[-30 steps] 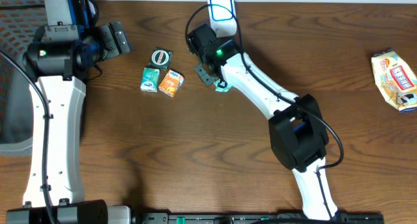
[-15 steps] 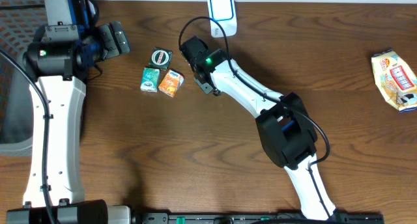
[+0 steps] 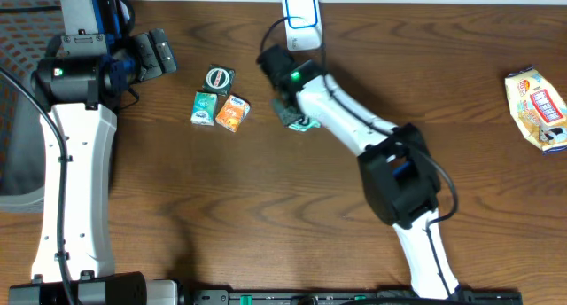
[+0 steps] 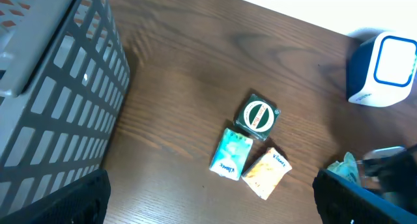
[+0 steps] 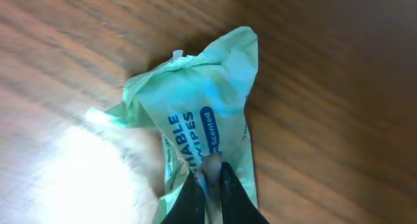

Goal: Scan the item barcode
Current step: 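Grasp the light-green pack and drag it rightward, then lift the green pack up toward the scanner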

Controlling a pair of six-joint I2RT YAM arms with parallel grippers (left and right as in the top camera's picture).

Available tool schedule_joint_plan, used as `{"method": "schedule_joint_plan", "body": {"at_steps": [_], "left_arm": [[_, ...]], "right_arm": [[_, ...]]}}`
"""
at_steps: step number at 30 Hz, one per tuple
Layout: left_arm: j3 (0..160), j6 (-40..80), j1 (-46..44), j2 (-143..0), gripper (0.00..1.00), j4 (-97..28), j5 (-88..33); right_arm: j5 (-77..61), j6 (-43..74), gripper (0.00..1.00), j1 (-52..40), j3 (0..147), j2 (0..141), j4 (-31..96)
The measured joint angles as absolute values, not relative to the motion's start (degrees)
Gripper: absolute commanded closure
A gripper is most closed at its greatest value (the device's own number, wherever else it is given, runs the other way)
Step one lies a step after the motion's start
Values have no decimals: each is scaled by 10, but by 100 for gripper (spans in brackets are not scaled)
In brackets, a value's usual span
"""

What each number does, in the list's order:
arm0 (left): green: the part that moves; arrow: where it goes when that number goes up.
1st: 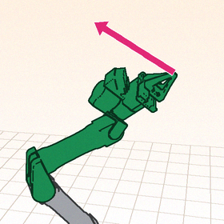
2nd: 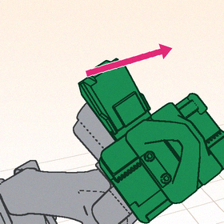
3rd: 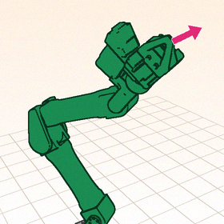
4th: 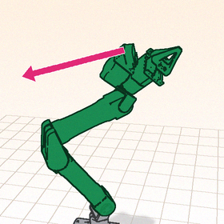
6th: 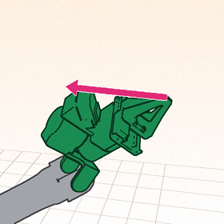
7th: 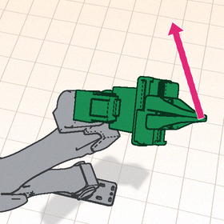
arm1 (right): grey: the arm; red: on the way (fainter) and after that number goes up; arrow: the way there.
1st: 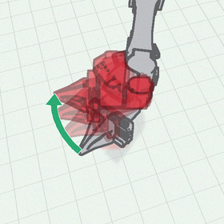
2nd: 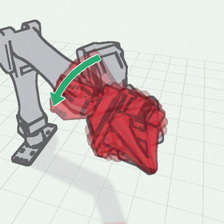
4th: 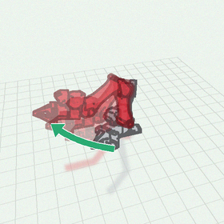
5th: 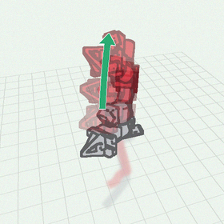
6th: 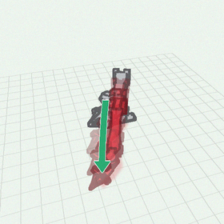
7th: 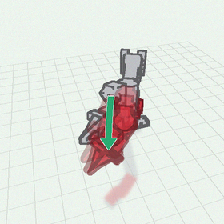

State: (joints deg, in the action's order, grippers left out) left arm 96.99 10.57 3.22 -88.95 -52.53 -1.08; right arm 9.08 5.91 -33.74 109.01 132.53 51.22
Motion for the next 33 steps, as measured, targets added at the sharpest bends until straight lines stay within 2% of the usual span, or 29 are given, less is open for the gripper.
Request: {"method": "schedule_joint_plan", "body": {"at_steps": [8, 13, 15, 20, 27, 29, 31, 33], "left_arm": [[970, 106, 32, -889, 2, -525, -11], [970, 106, 32, -889, 3, -525, -11], [970, 106, 32, -889, 2, -525, -11], [970, 106, 32, -889, 2, -525, -11], [970, 106, 32, -889, 2, -525, -11], [970, 106, 32, -889, 2, -525, -11], [970, 106, 32, -889, 3, -525, -11], [970, 106, 32, -889, 2, -525, -11]], "right_arm": [[-238, 29, 99, -198, 1090, 1312, 564], [-333, 5, 99, -143, 1085, 1312, 582], [-351, 1, 90, -131, 1078, 1312, 589], [-365, -9, 64, -130, 1071, 1312, 592], [-325, -8, 56, -164, 1071, 1309, 581], [-273, -4, 52, -185, 1071, 1301, 572], [-208, 2, 44, -210, 1071, 1288, 562], [-131, 7, 43, -244, 1071, 1269, 549]]}}
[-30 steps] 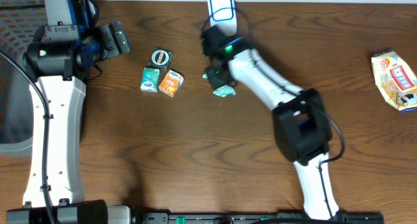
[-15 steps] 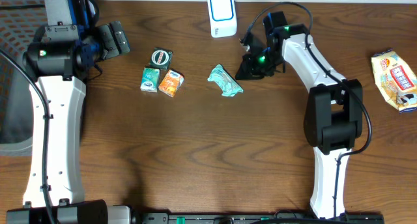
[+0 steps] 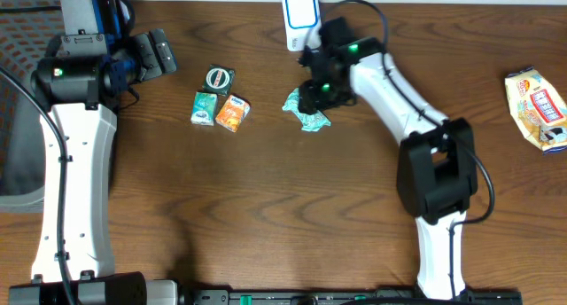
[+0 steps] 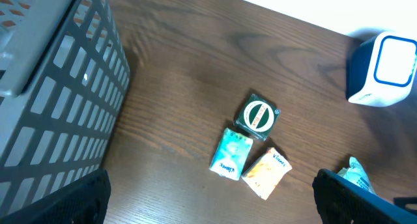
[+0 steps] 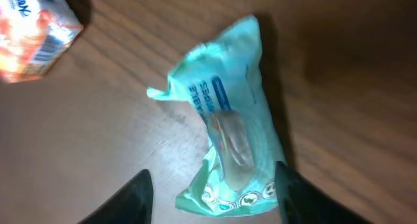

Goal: Scan the item barcode
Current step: 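Lift the green pack up toward the scanner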

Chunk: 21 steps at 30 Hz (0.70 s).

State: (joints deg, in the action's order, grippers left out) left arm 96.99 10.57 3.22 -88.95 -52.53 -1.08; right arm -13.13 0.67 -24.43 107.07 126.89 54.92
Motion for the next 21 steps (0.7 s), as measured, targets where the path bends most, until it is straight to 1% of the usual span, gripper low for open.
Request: {"method": "schedule_joint_plan", "body": {"at_steps": [2, 3, 5, 6, 7, 8, 10, 16, 21], "left_arm": [[970, 106, 32, -889, 2, -525, -11], [970, 106, 32, -889, 2, -525, -11], [970, 106, 32, -889, 2, -525, -11], [970, 106, 32, -889, 2, -525, -11], [970, 106, 32, -889, 2, -525, -11], [970, 106, 32, -889, 2, -525, -11], [970, 106, 32, -889, 2, -525, -11], [970, 106, 32, -889, 2, -525, -11], [970, 106, 32, -889, 2, -525, -11]], "right_arm": [[-57, 9, 43, -279, 1071, 1256, 540], [-29, 9, 50, -291, 1071, 1253, 538], [33, 10, 75, -321, 1071, 1251, 536], [53, 15, 81, -334, 1071, 1252, 533], [67, 20, 92, -342, 1071, 1252, 528], [81, 26, 95, -349, 1071, 1252, 522], [100, 44, 99, -349, 1071, 1252, 512], [104, 63, 99, -314, 1071, 1252, 511], [55, 68, 99, -282, 1071, 1254, 512]]}}
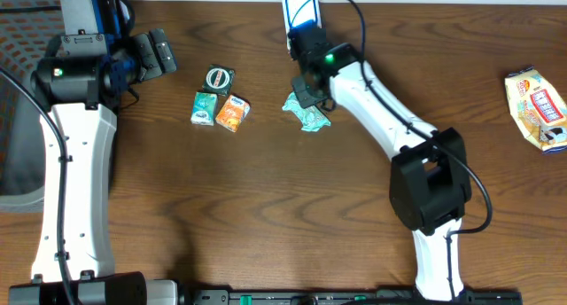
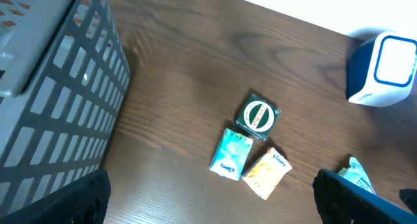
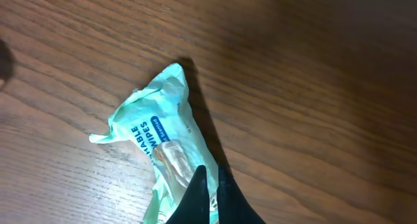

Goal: Scan the item barcode
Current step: 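Lift the green pack up toward the scanner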

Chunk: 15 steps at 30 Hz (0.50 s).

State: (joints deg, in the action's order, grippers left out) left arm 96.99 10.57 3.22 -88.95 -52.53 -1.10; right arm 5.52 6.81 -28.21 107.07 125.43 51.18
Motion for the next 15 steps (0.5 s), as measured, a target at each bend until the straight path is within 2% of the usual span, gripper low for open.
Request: {"method": "schedule_joint_plan", "body": {"at_steps": [8, 15], "left_arm": [[970, 106, 32, -889, 2, -525, -11], [970, 106, 32, -889, 3, -525, -11]], "right_arm": [[-29, 70, 99, -274, 1039, 1279, 514], [-32, 78, 99, -286, 1026, 1289, 516]]}}
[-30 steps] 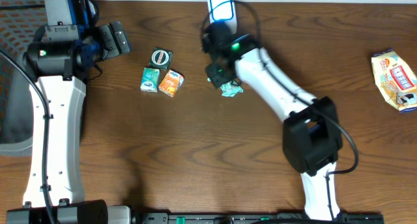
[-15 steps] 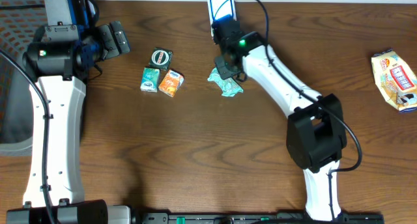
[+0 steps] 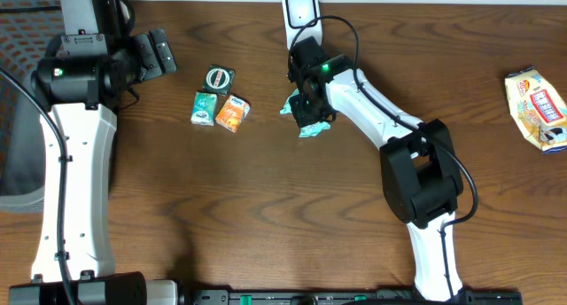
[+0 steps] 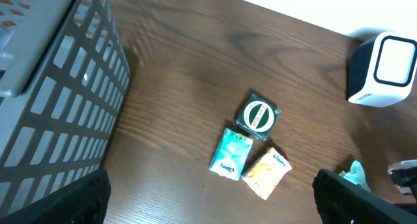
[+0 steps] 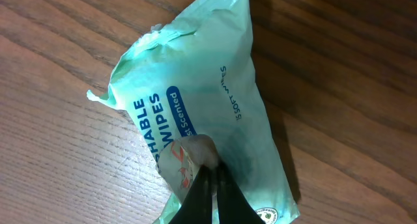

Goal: Scan the item barcode
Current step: 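Lift the green pack up toward the scanner, then hold and turn the green pack below the scanner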

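A mint-green wipes pack (image 3: 307,115) lies on the table just below the white scanner (image 3: 301,7). My right gripper (image 3: 306,94) is down on it. In the right wrist view the fingers (image 5: 210,185) are shut, pinching the pack (image 5: 195,100) at its label flap. The left wrist view catches the pack (image 4: 357,174) at its lower right, below the scanner (image 4: 384,68). My left gripper (image 3: 158,55) stays at the far left, open, with nothing between its fingers (image 4: 352,198).
Left of the wipes sit a dark green box with a round logo (image 3: 219,78), a teal tissue pack (image 3: 205,108) and an orange pack (image 3: 232,113). A grey mesh basket (image 4: 52,87) stands at the left edge. A snack bag (image 3: 538,108) lies far right.
My right gripper, still shut, has come lower and closer onto the wipes pack, which has turned a little. The scanner's blue glow has gone. The left arm has not moved.
My right gripper was shut on the wipes pack below the scanner. Then it stood open above the pack, which lay flat on the table. Then it was shut again at the pack's flap, and now it pinches the pack closer in.
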Controlling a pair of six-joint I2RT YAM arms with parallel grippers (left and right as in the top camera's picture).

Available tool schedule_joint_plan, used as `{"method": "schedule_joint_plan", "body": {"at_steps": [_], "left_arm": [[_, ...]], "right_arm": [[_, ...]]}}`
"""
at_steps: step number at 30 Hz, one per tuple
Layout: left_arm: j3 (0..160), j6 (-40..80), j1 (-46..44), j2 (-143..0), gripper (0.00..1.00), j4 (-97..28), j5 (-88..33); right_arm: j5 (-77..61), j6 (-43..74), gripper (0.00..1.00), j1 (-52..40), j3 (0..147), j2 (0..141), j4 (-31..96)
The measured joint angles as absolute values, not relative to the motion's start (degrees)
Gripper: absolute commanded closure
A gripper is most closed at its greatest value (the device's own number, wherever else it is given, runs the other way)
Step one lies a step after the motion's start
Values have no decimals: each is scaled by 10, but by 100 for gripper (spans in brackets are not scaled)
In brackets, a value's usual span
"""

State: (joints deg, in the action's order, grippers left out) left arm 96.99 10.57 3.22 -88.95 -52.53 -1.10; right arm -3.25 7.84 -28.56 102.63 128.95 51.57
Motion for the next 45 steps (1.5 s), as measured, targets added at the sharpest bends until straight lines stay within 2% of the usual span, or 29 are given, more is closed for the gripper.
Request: {"method": "schedule_joint_plan", "body": {"at_steps": [15, 31, 39, 45], "left_arm": [[970, 106, 32, -889, 2, -525, -11], [970, 106, 32, -889, 2, -525, -11], [970, 106, 32, -889, 2, -525, -11], [970, 106, 32, -889, 2, -525, -11]], "right_arm": [[-31, 86, 99, -283, 1064, 1225, 495], [-32, 86, 99, -285, 1069, 1327, 462], [-32, 86, 96, -283, 1089, 1319, 515], [-32, 86, 98, -277, 1099, 1252, 597]]}}
